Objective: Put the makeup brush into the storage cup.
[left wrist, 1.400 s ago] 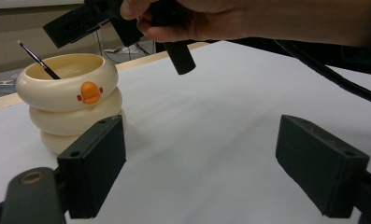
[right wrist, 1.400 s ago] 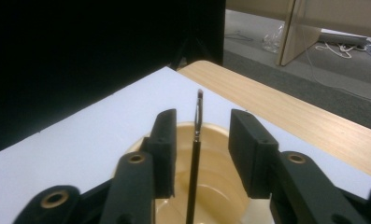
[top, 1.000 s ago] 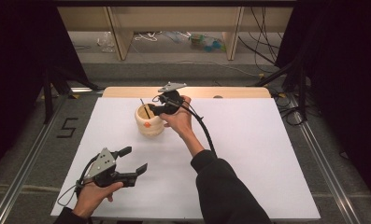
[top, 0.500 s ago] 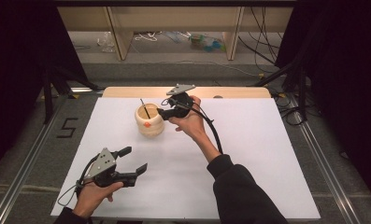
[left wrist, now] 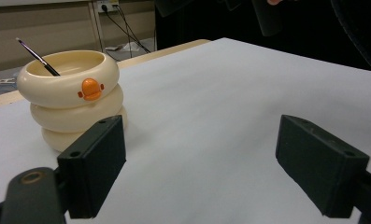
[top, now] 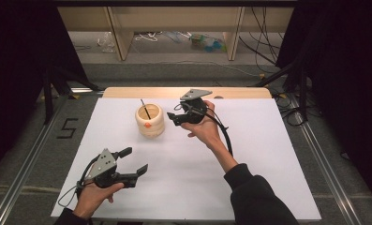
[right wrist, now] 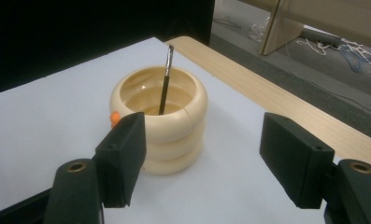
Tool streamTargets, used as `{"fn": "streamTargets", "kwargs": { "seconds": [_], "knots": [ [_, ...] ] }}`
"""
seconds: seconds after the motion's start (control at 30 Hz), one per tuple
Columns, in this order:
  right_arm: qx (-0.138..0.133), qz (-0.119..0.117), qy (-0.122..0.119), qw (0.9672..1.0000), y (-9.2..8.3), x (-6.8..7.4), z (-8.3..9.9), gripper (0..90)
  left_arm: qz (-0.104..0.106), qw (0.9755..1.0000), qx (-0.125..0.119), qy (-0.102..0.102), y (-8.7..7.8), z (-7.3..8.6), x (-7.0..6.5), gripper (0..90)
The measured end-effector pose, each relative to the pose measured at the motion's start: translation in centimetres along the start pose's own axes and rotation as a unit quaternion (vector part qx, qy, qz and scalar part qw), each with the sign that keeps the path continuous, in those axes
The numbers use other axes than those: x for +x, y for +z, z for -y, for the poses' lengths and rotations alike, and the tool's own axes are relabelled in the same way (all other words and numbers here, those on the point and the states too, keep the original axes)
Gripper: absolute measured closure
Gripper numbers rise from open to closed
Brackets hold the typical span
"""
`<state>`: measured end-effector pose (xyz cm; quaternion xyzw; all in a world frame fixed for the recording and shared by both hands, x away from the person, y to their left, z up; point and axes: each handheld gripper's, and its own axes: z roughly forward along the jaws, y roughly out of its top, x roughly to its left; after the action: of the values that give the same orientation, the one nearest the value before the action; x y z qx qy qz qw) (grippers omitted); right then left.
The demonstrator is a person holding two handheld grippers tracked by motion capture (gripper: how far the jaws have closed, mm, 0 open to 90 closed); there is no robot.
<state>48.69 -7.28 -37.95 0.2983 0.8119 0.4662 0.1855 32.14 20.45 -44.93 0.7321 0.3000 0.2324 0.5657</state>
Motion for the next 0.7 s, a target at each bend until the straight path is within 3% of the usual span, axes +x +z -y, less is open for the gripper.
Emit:
{"fn": "streamTargets", "kwargs": {
  "seconds": [0.07, 0.1, 0.13, 0.2, 0.7],
  "knots": [
    [0.001, 0.000, 0.003, 1.0000, -0.6, -0.1, 0.2, 32.4, 0.001, 1.0000, 0.000, 0.004, 0.0, 0.0, 0.0, 16.2],
    [-0.002, -0.002, 0.001, 1.0000, -0.8, -0.1, 0.3, 32.2, -0.003, 1.0000, 0.003, -0.003, 0.0, 0.0, 0.0, 16.2],
    [-0.005, -0.001, 0.002, 1.0000, -1.0, -0.1, 0.4, 32.2, -0.004, 0.9999, 0.000, 0.010, 0.0, 0.0, 0.1, 16.2],
    [-0.006, -0.001, 0.003, 1.0000, -1.5, -0.2, 0.7, 32.0, 0.000, 0.9999, 0.002, -0.010, 0.0, 0.0, -0.2, 16.2],
    [-0.018, 0.013, 0.014, 0.9997, -4.9, -1.0, 2.4, 30.2, 0.004, 0.9997, 0.008, -0.023, 0.0, 0.1, -0.3, 16.2]
  ]
}}
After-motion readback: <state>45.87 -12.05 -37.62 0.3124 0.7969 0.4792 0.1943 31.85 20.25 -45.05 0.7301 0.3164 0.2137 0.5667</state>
